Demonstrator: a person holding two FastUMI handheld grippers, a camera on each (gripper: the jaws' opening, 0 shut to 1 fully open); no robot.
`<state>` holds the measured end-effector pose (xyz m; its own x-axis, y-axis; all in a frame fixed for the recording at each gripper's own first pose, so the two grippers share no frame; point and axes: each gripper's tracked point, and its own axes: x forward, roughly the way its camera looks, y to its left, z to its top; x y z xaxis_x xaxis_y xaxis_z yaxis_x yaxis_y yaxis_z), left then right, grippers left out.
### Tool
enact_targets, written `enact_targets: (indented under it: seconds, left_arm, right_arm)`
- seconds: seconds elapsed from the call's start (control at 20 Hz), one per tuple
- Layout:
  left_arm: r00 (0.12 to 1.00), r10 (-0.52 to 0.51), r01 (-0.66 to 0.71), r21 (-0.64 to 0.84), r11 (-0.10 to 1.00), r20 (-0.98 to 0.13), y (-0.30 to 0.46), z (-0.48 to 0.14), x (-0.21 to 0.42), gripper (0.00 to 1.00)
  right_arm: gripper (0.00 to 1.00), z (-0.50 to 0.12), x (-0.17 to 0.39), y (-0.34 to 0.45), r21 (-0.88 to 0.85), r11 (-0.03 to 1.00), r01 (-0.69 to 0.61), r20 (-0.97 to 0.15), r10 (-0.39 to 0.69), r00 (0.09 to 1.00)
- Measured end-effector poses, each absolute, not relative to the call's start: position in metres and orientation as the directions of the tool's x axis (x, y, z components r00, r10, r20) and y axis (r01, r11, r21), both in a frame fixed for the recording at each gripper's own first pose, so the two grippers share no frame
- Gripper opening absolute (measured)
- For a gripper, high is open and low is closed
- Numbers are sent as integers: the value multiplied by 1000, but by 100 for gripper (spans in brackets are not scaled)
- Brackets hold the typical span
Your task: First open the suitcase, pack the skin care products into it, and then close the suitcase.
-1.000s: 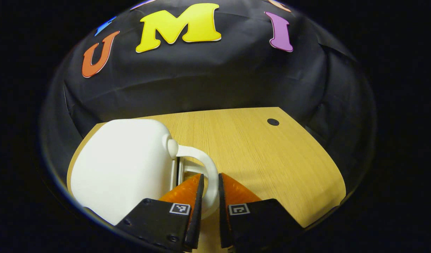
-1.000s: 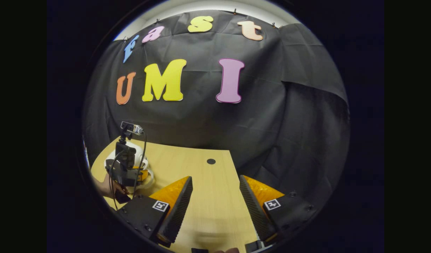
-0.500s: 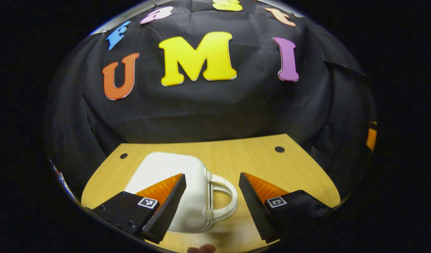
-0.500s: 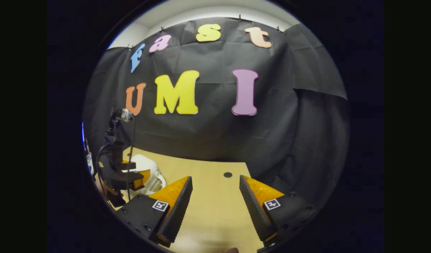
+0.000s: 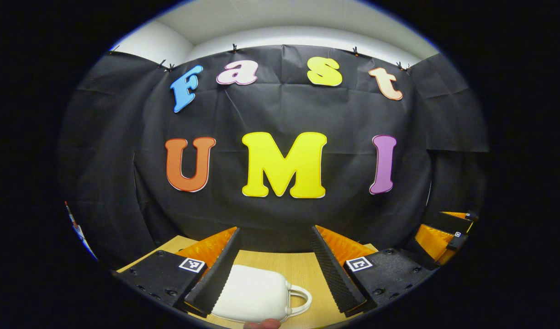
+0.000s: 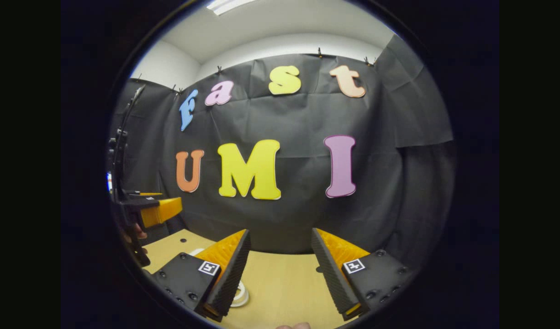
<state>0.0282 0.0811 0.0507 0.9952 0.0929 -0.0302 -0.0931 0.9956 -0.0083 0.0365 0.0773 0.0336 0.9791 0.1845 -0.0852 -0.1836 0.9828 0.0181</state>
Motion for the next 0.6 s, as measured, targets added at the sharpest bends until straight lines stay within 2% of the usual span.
enact_targets:
  seconds: [0.05,0.1,0.6]
  left_arm:
    - [996,92,-92,-12,996,-23,82,52,24,100]
    - [996,87,-88,-22,996,-25,82,51,21,96]
    - [998,62,-63,-60,996,-27,84,44,2,96]
  right_arm:
    - [79,35,36,78,19,985,-174,-80,175,981]
    - [79,38,34,82,20,985,-170,-75,171,982]
    - [79,41,25,105,15,986,-166,-62,167,984]
